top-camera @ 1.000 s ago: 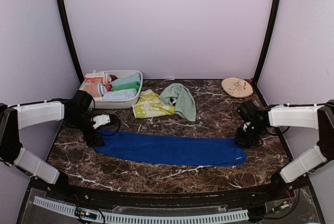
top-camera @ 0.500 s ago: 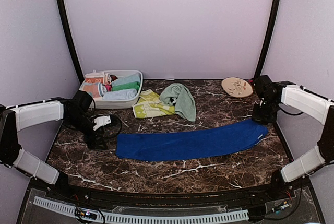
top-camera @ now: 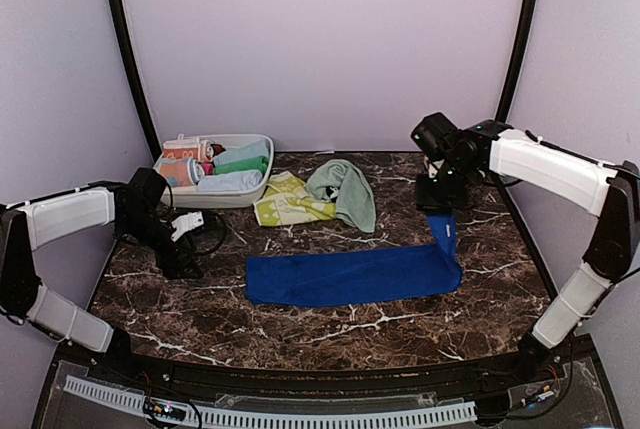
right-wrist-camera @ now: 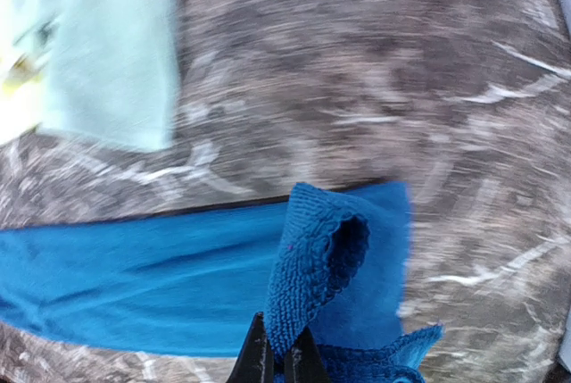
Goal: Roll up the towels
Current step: Fold the towel at the center of the board.
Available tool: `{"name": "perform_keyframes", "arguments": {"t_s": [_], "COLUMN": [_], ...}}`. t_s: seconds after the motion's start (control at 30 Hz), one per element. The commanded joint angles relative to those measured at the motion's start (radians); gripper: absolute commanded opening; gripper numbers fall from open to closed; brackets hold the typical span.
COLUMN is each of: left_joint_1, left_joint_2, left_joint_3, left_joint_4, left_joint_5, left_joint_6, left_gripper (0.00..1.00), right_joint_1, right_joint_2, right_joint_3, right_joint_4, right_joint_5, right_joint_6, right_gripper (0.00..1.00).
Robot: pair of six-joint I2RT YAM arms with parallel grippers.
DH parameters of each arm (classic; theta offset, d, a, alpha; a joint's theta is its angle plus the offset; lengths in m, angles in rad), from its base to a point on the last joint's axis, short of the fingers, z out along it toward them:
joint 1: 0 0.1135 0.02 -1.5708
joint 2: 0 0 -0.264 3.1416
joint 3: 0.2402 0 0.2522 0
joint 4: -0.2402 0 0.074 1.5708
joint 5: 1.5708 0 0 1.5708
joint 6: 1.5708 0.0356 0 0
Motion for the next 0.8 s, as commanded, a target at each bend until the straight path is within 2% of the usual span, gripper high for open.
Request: {"name": "perform_keyframes", "arguments": {"t_s": [0.0, 0.17, 0.4, 0.77], "left_joint_1": [0.049, 0.081, 0.090, 0.095], "left_joint_2": [-0.024, -0.040, -0.062, -0.060], "left_joint_3": [0.006, -0.019, -0.063, -0.080], "left_joint_4": [-0.030, -0.011, 0.012, 0.028], "left_joint_5": [0.007, -0.016, -0.055, -0.055], "left_joint_6": [0.017, 0.033, 0.059, 0.061], "left_gripper": [0.87, 0.86, 0.86, 0.85], "right_joint_1": [0.152, 0.282, 0.365, 0.418], "right_joint_2": [0.147, 0.346, 0.546, 0.646], "right_joint_3": [0.128, 0.313, 0.568, 0.693], "right_joint_4": [0.035, 0.051, 0.046, 0.055], "right_joint_5": [-0.096, -0.150, -0.230, -0.310], "right_joint_6": [0.078, 0.089, 0.079, 0.091], "right_gripper": [0.00, 0.00, 0.00, 0.00]}}
